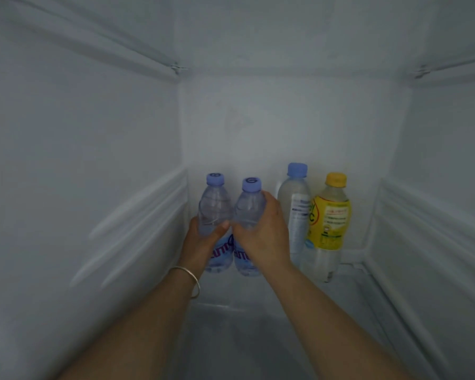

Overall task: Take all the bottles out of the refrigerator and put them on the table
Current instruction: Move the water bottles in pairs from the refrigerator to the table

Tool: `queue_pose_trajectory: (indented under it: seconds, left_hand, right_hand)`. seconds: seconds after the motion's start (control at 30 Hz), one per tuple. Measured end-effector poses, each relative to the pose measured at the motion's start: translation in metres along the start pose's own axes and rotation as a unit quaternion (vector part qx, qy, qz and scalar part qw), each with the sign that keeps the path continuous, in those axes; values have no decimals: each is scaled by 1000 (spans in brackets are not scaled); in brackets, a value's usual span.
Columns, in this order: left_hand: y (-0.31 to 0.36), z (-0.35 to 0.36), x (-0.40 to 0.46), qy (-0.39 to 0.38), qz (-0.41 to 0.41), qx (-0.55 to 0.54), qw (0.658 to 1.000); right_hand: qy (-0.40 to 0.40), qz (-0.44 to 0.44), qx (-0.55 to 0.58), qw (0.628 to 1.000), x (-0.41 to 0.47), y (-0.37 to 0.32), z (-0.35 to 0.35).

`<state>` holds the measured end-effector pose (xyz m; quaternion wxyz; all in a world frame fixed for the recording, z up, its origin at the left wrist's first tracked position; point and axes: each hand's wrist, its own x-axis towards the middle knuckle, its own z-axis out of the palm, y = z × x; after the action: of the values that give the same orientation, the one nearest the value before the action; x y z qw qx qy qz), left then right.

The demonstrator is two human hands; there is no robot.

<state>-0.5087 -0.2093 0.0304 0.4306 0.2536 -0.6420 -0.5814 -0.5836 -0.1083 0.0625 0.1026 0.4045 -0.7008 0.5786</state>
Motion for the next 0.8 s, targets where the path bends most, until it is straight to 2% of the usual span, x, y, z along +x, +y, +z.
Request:
queue_pose_trajectory:
  seconds: [0.33,0.63,0.8]
  left_hand:
    - [-8,-7,-5,35,-5,2,999]
    - [42,-12,-61,93,3,-59,994]
    - [79,-28,-119,41,12,-36,998]
  right_hand:
    - [-90,97,56,990,-8,6,-8]
    - [-61,71,155,983,-40,-31,-34]
    - [-42,64,169,983,-85,-71,-70]
